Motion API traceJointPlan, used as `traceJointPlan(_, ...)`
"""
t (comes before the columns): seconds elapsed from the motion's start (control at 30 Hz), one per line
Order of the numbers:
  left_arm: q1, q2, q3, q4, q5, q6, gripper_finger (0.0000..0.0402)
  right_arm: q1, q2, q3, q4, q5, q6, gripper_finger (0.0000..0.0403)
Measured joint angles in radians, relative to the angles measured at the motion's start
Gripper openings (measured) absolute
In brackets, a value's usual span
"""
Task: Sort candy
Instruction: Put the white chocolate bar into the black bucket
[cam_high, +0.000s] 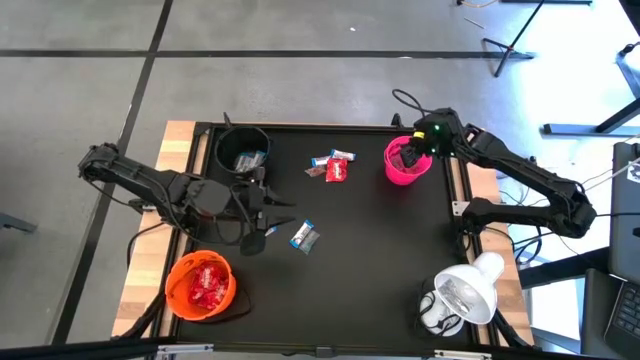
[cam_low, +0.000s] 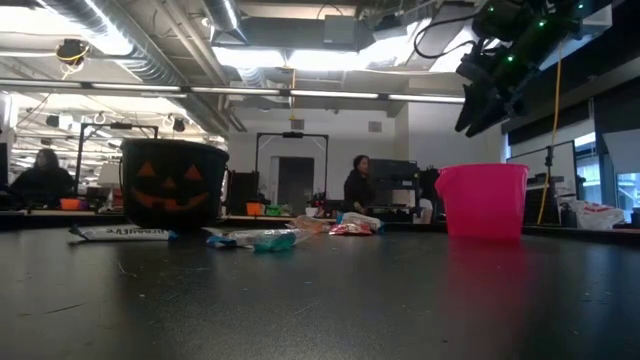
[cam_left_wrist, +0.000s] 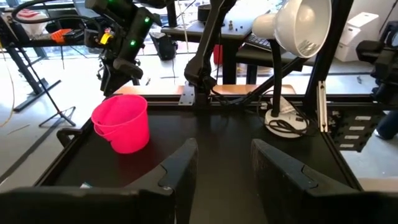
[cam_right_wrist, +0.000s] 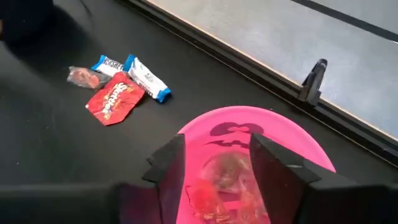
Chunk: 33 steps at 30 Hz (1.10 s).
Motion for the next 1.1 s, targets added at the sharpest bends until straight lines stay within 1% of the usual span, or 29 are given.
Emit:
traceJointPlan(0.13,0.0,0.0,0.0,-0.002,0.0,0.0,0.014,0.0,0.0,0.0,0.006,-0.02,0.01,0.0186)
traceJointPlan(0.23,0.0,0.0,0.0,-0.021,-0.007,-0.004,0.014,0.01,0.0,0.0,0.055,-0.116,0.028,0.0186)
traceJointPlan(0.33,0.001,0.009,0.0,-0.085,-0.057,-0.021,0.014,0.076,0.0,0.0,0.146,-0.174,0.036,0.0186)
traceJointPlan(0.4,0.012,0.031,0.0,-0.144,-0.088,-0.05,0.014,0.144,0.0,0.0,0.218,-0.179,0.035,0.0186)
traceJointPlan(0.47,0.028,0.062,0.0,-0.198,-0.085,-0.103,0.014,0.218,0.006,0.0,0.295,-0.169,0.026,0.0186)
traceJointPlan(0.6,0.073,0.157,0.0,-0.268,-0.011,-0.192,0.014,0.351,0.013,0.0,0.42,-0.12,-0.017,0.0186)
traceJointPlan(0.77,0.113,0.325,0.0,-0.273,0.107,-0.212,0.014,0.455,0.013,0.0,0.466,-0.036,-0.032,0.0186)
traceJointPlan(0.83,0.125,0.391,0.0,-0.272,0.142,-0.21,0.014,0.476,0.013,0.0,0.456,-0.018,-0.033,0.0186)
traceJointPlan(0.9,0.136,0.448,0.0,-0.279,0.156,-0.21,0.014,0.491,0.014,0.0,0.448,-0.012,-0.033,0.0186)
traceJointPlan(1.1,0.172,0.566,0.0,-0.314,0.202,-0.264,0.014,0.506,0.014,0.0,0.441,-0.011,-0.033,0.0186)
